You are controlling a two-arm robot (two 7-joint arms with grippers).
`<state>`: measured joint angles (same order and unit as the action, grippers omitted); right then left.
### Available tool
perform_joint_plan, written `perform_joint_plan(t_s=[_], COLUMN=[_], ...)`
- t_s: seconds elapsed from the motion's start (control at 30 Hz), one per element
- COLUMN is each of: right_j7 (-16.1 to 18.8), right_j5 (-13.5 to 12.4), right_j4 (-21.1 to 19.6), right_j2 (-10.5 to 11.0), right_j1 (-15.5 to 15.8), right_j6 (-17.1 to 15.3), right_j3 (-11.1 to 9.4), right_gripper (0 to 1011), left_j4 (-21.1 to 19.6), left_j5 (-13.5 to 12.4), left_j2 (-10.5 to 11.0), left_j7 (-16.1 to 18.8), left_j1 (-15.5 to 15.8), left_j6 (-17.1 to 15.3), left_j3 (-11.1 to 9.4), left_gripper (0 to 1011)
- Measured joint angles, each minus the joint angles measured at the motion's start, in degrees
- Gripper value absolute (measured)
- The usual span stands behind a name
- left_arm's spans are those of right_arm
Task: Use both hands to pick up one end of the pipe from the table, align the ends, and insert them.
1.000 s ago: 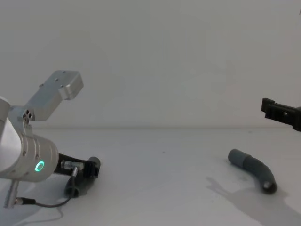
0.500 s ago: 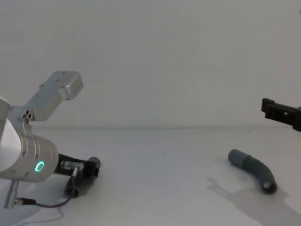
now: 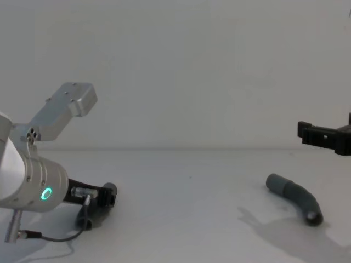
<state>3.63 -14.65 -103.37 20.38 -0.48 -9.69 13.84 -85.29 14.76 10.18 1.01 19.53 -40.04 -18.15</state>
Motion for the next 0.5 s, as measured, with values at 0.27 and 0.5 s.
perform_joint_plan(t_s=[0.27, 0.5], right_j7=[0.6, 2.0], right_j5=[0.5, 1.1], right_j4=[-0.4, 1.4], right_j2=[0.6, 0.5], right_j1=[-2.9, -7.9], right_j6=[-7.0, -14.9], right_j3=[1.0, 2.6], right_gripper=[1001, 1001], left_j4=[0.0, 0.0], left_j5=[0.0, 0.0], left_j2=[0.0, 0.0], left_j7=[0.0, 0.0], left_j1=[0.0, 0.0], left_j6=[0.0, 0.0], left_j3=[0.0, 0.0], left_gripper=[340, 340])
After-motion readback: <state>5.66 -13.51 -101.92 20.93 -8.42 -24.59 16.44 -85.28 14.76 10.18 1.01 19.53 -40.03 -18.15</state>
